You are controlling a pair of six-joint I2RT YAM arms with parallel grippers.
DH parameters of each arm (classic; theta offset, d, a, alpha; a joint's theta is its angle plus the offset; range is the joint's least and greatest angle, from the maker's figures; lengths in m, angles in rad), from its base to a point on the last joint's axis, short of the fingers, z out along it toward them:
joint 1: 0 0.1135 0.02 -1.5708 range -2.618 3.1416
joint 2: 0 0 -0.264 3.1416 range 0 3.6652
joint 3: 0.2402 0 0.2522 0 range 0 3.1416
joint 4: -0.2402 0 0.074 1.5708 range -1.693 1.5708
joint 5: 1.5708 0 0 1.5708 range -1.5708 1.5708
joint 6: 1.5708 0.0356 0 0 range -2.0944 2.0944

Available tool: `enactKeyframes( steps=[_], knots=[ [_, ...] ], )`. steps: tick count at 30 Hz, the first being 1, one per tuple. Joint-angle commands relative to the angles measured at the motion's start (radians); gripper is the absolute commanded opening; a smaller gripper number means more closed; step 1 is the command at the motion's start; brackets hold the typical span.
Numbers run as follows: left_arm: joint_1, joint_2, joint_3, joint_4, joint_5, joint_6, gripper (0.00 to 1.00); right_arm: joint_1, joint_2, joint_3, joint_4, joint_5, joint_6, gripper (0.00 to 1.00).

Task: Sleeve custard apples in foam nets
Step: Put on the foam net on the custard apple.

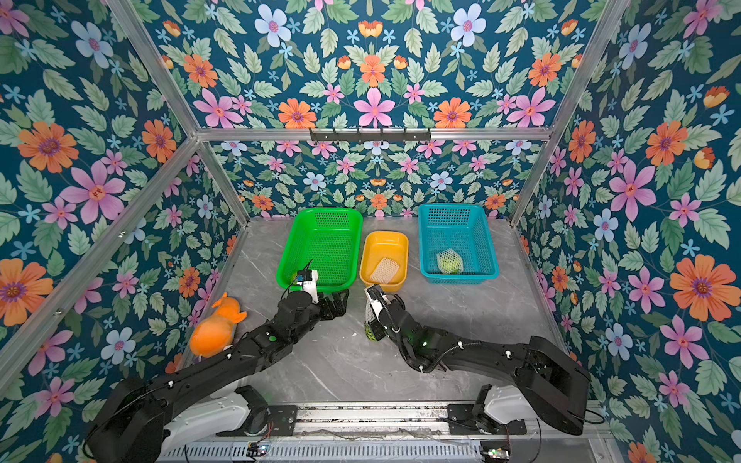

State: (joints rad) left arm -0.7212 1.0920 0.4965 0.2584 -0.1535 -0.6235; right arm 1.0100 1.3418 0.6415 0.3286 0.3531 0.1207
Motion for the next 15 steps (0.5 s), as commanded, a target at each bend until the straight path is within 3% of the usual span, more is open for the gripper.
enactKeyframes(
  steps=[1, 15],
  knots=[
    [0.003, -0.004, 0.004, 0.027, 0.008, 0.007, 0.99, 0.015, 0.000, -0.011, 0.014, 0.033, 0.013, 0.00],
    [0.005, -0.001, 0.010, 0.036, 0.016, 0.013, 0.99, 0.082, 0.059, -0.028, -0.002, 0.146, 0.075, 0.00]
  ],
)
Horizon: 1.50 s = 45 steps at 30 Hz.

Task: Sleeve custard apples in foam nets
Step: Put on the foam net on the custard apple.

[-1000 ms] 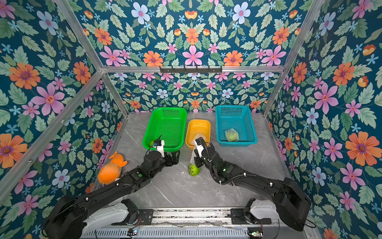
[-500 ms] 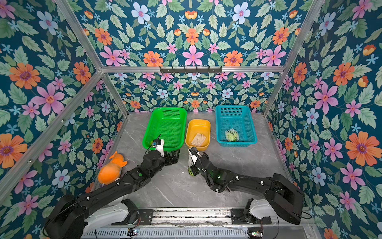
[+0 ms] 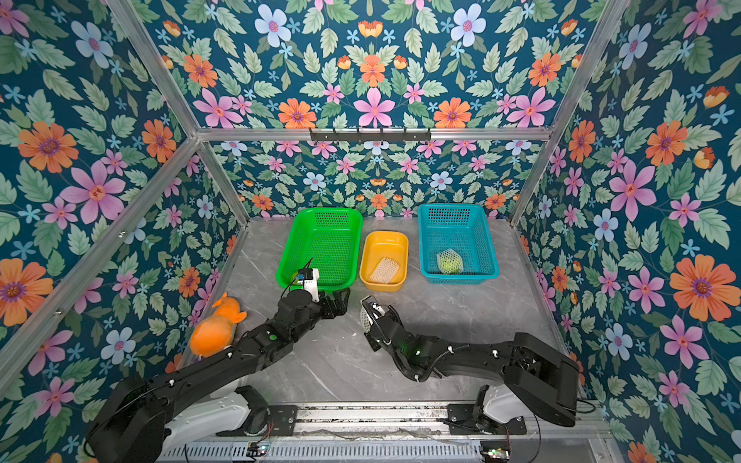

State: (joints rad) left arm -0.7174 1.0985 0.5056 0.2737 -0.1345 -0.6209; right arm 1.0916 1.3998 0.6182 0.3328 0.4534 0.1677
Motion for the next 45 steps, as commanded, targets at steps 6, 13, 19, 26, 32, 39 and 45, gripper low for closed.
enactKeyframes(
  steps=[6, 13, 19, 26, 32, 39, 45],
  knots=[
    [0.002, -0.013, -0.007, 0.022, -0.001, 0.005, 0.99, 0.004, -0.011, -0.030, -0.029, 0.071, 0.063, 0.00],
    [0.003, -0.002, -0.008, 0.026, 0.006, 0.003, 0.99, 0.029, -0.020, -0.028, -0.065, 0.052, 0.073, 0.00],
    [0.003, 0.001, -0.010, 0.032, 0.012, -0.003, 0.99, 0.030, 0.054, -0.001, -0.053, 0.046, 0.080, 0.00],
    [0.003, -0.016, -0.012, 0.018, 0.002, 0.007, 0.99, 0.030, 0.104, 0.032, -0.050, 0.049, 0.058, 0.00],
    [0.005, 0.024, -0.025, 0.016, 0.084, -0.030, 0.96, 0.030, 0.111, 0.056, -0.057, 0.052, 0.042, 0.00],
    [0.004, 0.054, -0.090, 0.107, 0.323, -0.157, 0.88, 0.029, 0.088, 0.038, -0.095, 0.059, 0.056, 0.00],
    [0.004, 0.154, -0.068, 0.113, 0.418, -0.182, 0.77, 0.030, 0.041, -0.005, -0.103, 0.083, 0.090, 0.00]
  ],
)
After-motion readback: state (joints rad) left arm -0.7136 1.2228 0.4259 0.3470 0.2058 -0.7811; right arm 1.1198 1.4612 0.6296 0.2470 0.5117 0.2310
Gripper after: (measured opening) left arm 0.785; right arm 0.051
